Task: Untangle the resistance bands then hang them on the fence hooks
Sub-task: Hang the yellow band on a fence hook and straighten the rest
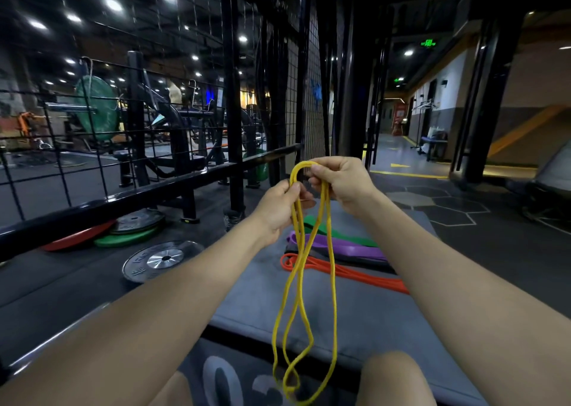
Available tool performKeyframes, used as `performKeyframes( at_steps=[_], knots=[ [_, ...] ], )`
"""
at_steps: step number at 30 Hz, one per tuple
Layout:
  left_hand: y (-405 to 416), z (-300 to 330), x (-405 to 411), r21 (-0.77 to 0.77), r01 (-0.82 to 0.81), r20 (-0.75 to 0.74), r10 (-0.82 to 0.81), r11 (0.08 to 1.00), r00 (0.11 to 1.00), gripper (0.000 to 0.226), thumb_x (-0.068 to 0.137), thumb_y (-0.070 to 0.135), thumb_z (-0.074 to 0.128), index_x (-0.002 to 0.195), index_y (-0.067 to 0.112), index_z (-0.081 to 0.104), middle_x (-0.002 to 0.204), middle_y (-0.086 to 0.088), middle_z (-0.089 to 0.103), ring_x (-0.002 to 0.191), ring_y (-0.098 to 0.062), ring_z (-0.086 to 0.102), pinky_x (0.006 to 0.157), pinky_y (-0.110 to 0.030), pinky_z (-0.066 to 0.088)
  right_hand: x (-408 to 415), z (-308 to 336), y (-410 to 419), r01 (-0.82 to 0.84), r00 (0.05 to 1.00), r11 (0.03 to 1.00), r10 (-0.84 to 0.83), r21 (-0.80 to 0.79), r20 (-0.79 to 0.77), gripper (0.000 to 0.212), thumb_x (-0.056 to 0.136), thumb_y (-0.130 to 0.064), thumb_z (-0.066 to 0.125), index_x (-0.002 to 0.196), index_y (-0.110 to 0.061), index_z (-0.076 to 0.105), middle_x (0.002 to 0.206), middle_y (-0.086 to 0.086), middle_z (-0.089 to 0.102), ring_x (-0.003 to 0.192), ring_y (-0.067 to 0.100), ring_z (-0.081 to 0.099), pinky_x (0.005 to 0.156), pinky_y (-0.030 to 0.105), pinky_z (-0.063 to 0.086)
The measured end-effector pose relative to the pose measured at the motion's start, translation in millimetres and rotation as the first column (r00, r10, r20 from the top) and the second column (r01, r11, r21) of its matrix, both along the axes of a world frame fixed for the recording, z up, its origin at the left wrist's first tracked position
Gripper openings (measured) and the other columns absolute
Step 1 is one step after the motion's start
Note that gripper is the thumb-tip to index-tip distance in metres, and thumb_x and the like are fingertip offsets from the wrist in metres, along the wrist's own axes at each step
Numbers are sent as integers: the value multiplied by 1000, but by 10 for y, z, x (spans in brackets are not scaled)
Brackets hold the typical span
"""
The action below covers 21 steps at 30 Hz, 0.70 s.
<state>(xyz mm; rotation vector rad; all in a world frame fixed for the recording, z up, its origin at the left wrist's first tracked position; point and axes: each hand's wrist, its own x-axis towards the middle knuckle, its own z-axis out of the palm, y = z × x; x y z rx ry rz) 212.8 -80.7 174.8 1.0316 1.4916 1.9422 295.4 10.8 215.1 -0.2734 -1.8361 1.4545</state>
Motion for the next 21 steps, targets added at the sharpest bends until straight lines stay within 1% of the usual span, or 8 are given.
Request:
performKeyframes(
  at_steps=[2, 5, 8, 11, 14, 17, 19, 21],
  knots=[
    [-6, -6, -22, -12, -9, -45, 8, 1000, 999, 25, 102, 23, 33, 84, 16, 50, 76, 0, 55, 70, -12, 56, 75, -30, 45, 28, -30, 44, 5, 1000, 1000, -5, 11, 20, 21, 91, 1, 52, 107, 10, 62, 69, 7, 59, 45, -1, 56, 50, 13, 50],
    [15, 10, -57, 20, -41, -135, 43, 999, 990, 29, 102, 22, 32, 82, 14, 50, 67, 1, 40, 59, -9, 38, 64, -25, 39, 40, -65, 67, 4, 999, 1000, -4, 22, 34, 21, 91, 3, 52, 107, 11, 62, 67, 6, 59, 45, 0, 56, 52, 12, 50],
    [44, 58, -94, 17, -101, -163, 103, 995, 981, 31, 102, 18, 32, 76, 14, 49, 64, 1, 33, 56, -9, 31, 60, -25, 36, 59, -62, 60, -14, 997, 995, 6, 103, 76, 21, 90, 2, 53, 108, 10, 62, 71, 9, 60, 50, 1, 58, 59, 15, 52],
    [57, 97, -137, 29, -114, -186, 118, 993, 975, 32, 102, 18, 34, 74, 15, 48, 63, 0, 32, 55, -10, 30, 55, -25, 30, 84, -20, 29, -39, 991, 971, 7, 236, 135, 22, 88, 2, 57, 108, 7, 62, 82, 12, 64, 66, 11, 62, 70, 21, 56],
    [62, 126, -151, 42, -95, -182, 101, 995, 978, 32, 102, 17, 34, 74, 15, 50, 63, -1, 33, 54, -10, 30, 49, -21, 30, 71, 46, -8, -19, 985, 922, -48, 386, 163, 17, 86, -1, 61, 101, 4, 68, 77, 8, 67, 71, 18, 64, 77, 31, 57],
    [43, 134, -139, 36, -92, -170, 97, 995, 981, 32, 102, 19, 33, 75, 15, 50, 64, 0, 33, 54, -10, 30, 50, -21, 30, 46, 93, -14, 45, 978, 878, -136, 476, 159, 13, 86, -6, 63, 94, -1, 72, 84, 20, 70, 78, 32, 67, 78, 42, 58],
    [13, 119, -129, 35, -76, -171, 81, 996, 982, 27, 101, 23, 35, 80, 17, 51, 68, 1, 40, 58, -10, 35, 54, -22, 32, 37, 114, -36, 56, 978, 862, -148, 503, 145, 13, 86, -6, 62, 92, -2, 73, 82, 20, 71, 73, 30, 67, 75, 39, 58],
    [-20, 91, -94, 8, -6, -211, 8, 1000, 977, 18, 99, 27, 43, 86, 21, 54, 75, 5, 53, 68, -8, 47, 62, -22, 37, 30, 146, -61, 61, 982, 875, -137, 481, 126, 14, 87, -5, 61, 93, -1, 73, 74, 12, 69, 64, 18, 64, 67, 30, 58]
  ],
)
